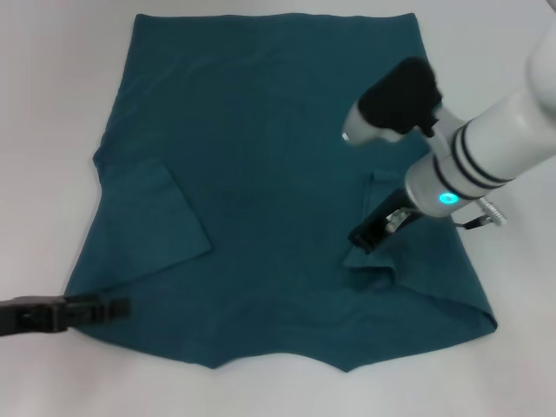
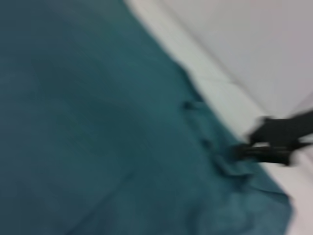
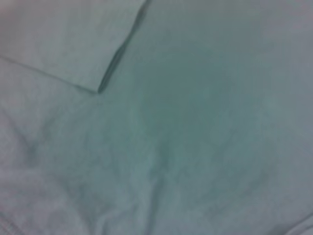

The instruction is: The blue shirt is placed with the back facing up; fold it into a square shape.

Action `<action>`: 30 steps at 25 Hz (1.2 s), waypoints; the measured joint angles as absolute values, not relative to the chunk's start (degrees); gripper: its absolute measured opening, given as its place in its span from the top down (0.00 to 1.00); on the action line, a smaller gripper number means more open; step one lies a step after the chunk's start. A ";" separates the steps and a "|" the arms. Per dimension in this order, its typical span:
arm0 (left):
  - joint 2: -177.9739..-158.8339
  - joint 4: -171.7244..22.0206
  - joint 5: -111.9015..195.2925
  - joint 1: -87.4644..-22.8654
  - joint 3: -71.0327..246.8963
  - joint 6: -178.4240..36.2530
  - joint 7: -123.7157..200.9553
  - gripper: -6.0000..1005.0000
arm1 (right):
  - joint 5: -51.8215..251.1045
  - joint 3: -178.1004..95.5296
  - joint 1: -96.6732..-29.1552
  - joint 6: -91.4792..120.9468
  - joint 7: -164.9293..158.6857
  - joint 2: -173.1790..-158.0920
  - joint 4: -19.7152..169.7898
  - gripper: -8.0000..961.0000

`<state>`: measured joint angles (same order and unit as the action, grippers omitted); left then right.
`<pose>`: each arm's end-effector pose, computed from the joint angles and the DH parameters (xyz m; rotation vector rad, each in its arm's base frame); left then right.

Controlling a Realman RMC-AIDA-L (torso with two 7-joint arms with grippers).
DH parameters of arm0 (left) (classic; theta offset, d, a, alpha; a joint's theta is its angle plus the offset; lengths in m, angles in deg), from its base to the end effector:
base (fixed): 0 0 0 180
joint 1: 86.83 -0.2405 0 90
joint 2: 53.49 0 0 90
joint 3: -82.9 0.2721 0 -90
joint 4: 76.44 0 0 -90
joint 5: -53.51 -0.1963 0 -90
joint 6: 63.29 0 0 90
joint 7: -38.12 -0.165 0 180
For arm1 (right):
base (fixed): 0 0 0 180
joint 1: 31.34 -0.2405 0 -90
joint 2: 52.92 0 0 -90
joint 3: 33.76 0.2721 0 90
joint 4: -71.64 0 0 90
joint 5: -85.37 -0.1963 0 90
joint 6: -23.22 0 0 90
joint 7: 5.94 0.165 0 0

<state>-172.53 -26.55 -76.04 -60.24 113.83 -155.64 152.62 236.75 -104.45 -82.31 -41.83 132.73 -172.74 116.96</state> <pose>-0.3048 0.3190 0.0110 -2.4437 -1.4213 -0.5186 0.2013 0.4310 -0.0651 -2.5220 0.8429 -0.3879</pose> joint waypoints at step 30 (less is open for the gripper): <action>-174.31 -17.39 -95.82 -56.20 124.64 -140.68 183.59 0.20 | 234.52 -101.08 -73.54 -53.66 131.61 -172.63 138.05 0.35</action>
<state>-174.31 -17.39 -95.82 -56.20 124.64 -140.68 183.59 234.52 -101.08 -73.54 -53.66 131.61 -172.63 138.05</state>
